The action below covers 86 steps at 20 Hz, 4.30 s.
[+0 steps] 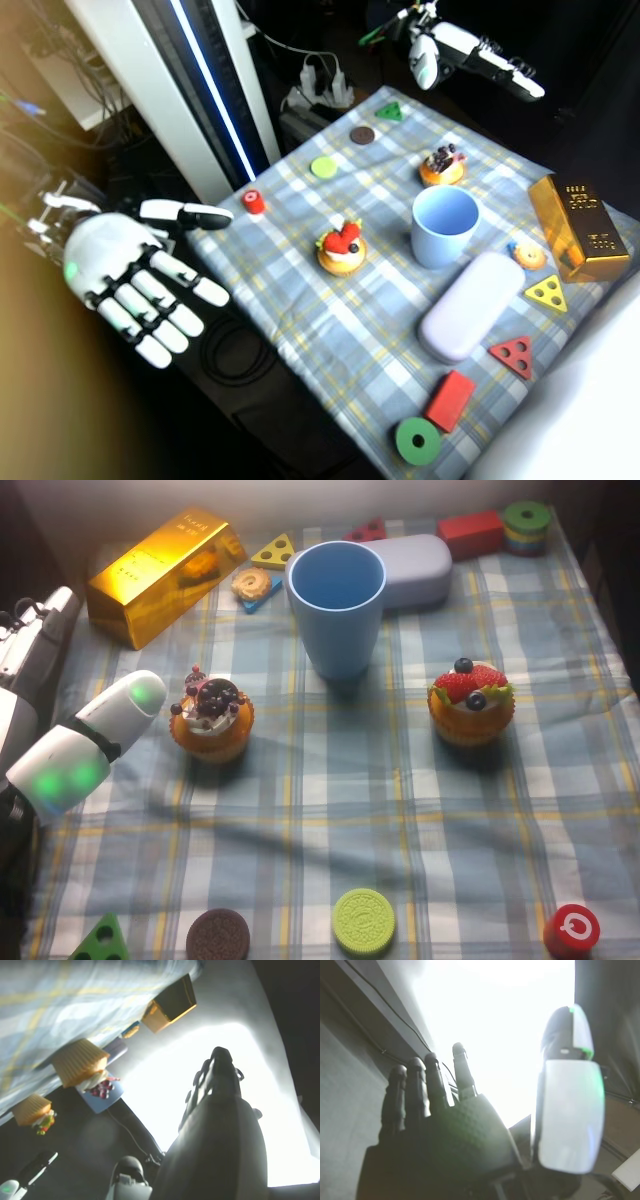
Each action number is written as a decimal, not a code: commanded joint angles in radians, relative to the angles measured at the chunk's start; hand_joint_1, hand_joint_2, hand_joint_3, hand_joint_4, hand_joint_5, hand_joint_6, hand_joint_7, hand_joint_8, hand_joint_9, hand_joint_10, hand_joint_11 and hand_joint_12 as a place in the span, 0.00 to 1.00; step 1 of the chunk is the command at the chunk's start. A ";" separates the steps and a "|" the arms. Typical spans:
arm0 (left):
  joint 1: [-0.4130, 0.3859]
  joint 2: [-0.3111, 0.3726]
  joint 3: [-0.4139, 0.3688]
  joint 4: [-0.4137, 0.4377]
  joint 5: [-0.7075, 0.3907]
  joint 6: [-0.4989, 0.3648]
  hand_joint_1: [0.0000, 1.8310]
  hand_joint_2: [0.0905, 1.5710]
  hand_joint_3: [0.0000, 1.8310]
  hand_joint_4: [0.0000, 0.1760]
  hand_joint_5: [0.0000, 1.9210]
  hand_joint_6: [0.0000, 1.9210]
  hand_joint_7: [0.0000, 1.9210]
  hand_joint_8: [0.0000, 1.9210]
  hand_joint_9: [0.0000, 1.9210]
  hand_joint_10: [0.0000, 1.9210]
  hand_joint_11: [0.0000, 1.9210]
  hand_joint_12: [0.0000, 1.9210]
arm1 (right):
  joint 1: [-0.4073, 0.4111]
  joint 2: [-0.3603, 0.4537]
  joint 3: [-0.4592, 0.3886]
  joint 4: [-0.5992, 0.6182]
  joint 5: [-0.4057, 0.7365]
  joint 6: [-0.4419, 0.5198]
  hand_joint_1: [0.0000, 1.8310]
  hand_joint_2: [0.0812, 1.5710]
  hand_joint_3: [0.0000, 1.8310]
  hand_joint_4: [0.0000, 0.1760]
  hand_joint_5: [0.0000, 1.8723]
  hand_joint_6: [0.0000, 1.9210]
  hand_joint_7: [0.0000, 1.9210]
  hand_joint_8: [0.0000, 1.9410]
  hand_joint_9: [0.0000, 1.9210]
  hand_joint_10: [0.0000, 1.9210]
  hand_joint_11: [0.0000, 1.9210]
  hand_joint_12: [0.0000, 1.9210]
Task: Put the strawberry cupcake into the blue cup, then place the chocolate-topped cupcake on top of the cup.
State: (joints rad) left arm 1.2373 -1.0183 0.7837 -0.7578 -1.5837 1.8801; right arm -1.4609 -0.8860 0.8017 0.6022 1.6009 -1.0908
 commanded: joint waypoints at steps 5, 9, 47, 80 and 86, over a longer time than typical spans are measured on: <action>-0.012 0.013 -0.016 0.046 -0.113 0.067 0.00 0.54 0.00 0.33 0.02 0.00 0.03 0.00 0.03 0.00 0.00 0.00 | 0.027 0.025 0.037 -0.070 0.073 0.071 0.14 0.52 0.00 0.28 0.00 0.00 0.00 0.00 0.00 0.00 0.00 0.00; -0.012 0.012 -0.018 0.045 -0.109 0.066 0.00 0.55 0.00 0.27 0.03 0.00 0.03 0.00 0.03 0.00 0.00 0.00 | 0.135 0.050 0.076 -0.197 -0.088 0.067 0.18 0.49 0.00 0.56 0.01 0.00 0.01 0.00 0.00 0.00 0.00 0.00; -0.012 0.006 -0.008 0.049 -0.061 0.066 0.00 0.54 0.00 0.40 0.03 0.00 0.03 0.00 0.03 0.00 0.00 0.00 | 0.767 -0.184 0.497 -1.282 -0.951 0.728 0.19 0.58 0.00 0.48 0.14 0.00 0.25 0.01 0.15 0.01 0.06 0.03; -0.010 0.009 -0.013 0.044 -0.061 0.066 0.00 0.53 0.00 0.42 0.03 0.01 0.02 0.01 0.03 0.01 0.00 0.00 | 0.980 -0.130 0.514 -1.268 -0.923 0.770 0.54 0.73 0.00 0.29 0.45 0.53 0.56 0.00 0.56 0.07 0.32 0.67; -0.011 0.008 -0.011 0.045 -0.056 0.066 0.00 0.53 0.00 0.33 0.03 0.00 0.01 0.00 0.02 0.00 0.00 0.00 | 1.050 -0.169 0.561 -1.320 -0.920 0.839 0.54 0.69 0.00 0.00 0.41 0.23 0.34 0.02 0.42 0.05 0.18 0.68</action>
State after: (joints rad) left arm 1.2369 -1.0176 0.7715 -0.7578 -1.5330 1.9480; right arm -0.4282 -1.0504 1.3640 -0.7605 0.5907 -0.2607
